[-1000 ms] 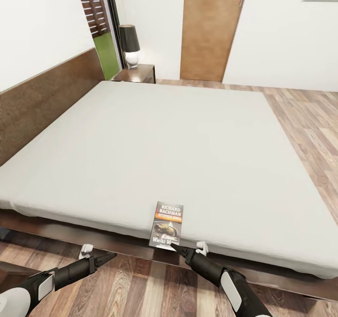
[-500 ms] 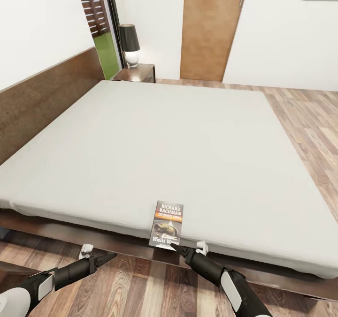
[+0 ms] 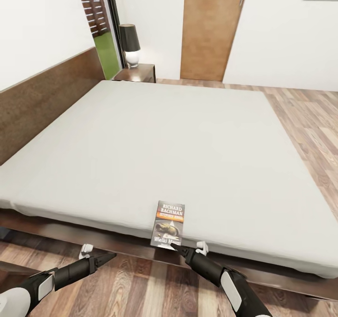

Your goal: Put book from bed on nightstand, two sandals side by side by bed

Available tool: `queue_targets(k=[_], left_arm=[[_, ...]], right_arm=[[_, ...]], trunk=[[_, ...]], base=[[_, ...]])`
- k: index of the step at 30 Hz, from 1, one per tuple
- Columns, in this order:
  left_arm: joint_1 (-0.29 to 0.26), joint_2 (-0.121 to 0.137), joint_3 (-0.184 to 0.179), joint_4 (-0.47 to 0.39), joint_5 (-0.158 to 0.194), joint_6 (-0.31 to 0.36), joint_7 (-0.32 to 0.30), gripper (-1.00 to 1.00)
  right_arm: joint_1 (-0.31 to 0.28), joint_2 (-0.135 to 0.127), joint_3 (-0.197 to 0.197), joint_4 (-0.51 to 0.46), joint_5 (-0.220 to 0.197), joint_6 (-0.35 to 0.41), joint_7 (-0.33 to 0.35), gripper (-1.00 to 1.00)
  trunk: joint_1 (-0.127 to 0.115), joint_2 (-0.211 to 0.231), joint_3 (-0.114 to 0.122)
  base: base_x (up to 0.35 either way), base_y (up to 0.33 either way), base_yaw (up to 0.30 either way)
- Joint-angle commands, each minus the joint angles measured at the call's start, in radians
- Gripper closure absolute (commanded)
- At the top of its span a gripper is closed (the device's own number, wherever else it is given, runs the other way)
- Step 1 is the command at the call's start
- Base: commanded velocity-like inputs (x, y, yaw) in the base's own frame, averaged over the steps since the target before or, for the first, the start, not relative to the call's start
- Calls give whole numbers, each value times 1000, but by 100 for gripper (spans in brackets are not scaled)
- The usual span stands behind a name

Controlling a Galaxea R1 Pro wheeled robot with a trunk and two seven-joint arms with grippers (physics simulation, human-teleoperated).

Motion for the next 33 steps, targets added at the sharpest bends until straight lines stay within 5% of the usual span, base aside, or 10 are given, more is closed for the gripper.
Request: queue_targets(k=[1, 33], left_arm=[[0, 0, -5, 0, 7, 6, -3, -100], [0, 0, -5, 0, 7, 6, -2, -100]], right_arm=[[0, 1, -5, 0, -2, 9, 3, -100], [0, 1, -8, -5, -2, 10, 5, -100]], trunk=[[0, 0, -1], [0, 0, -1]], base=[[0, 140, 0], [0, 9, 0]])
